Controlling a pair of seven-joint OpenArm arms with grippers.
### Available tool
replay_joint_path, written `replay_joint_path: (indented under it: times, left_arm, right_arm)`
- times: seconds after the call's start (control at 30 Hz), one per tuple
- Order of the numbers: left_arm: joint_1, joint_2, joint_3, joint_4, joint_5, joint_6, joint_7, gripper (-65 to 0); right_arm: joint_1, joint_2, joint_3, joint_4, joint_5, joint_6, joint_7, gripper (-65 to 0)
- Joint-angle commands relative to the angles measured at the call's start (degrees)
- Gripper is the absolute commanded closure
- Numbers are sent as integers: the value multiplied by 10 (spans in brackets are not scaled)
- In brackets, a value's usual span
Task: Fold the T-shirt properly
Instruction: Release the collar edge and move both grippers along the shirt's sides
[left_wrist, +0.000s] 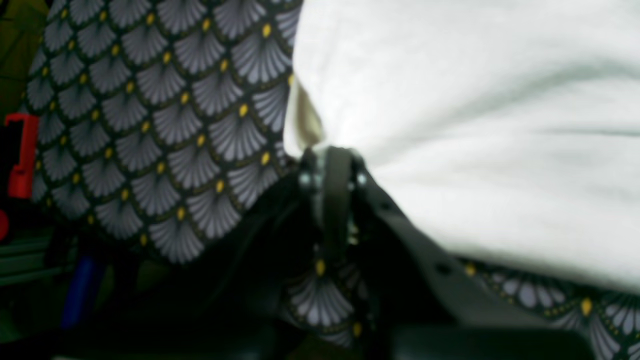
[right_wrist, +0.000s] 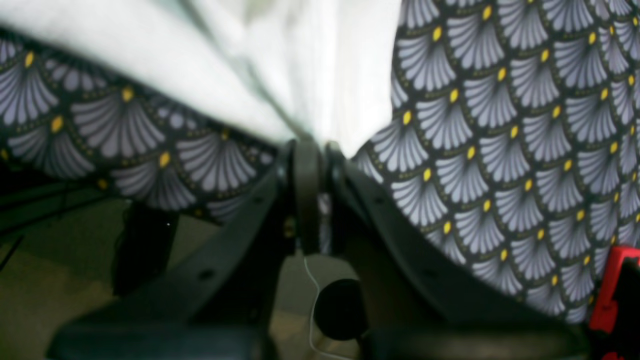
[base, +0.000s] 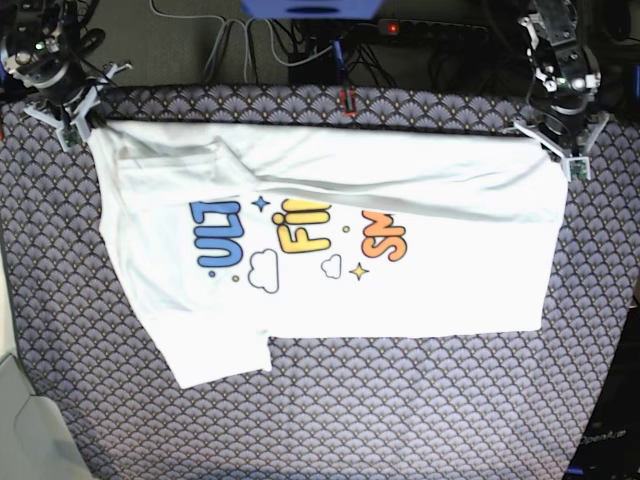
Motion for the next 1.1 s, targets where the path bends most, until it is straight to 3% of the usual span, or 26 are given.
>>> replay_joint_path:
  times: [0.0, 0.9, 1.0, 1.07]
  left_arm:
    - [4, -4, -3, 7, 2, 5, -2, -3]
    - [23, -7, -5, 7, 2, 5, 4, -5]
    - [23, -7, -5, 7, 2, 5, 4, -9]
    - [26, -7, -5, 6, 2, 5, 4, -56]
  right_arm:
    - [-2, 8, 5, 7, 2, 0, 6, 0]
    - [-11, 2, 6, 7, 1, 0, 5, -1]
    - [-11, 2, 6, 7, 1, 0, 5, -70]
    - [-11, 2, 6, 7, 1, 0, 5, -146]
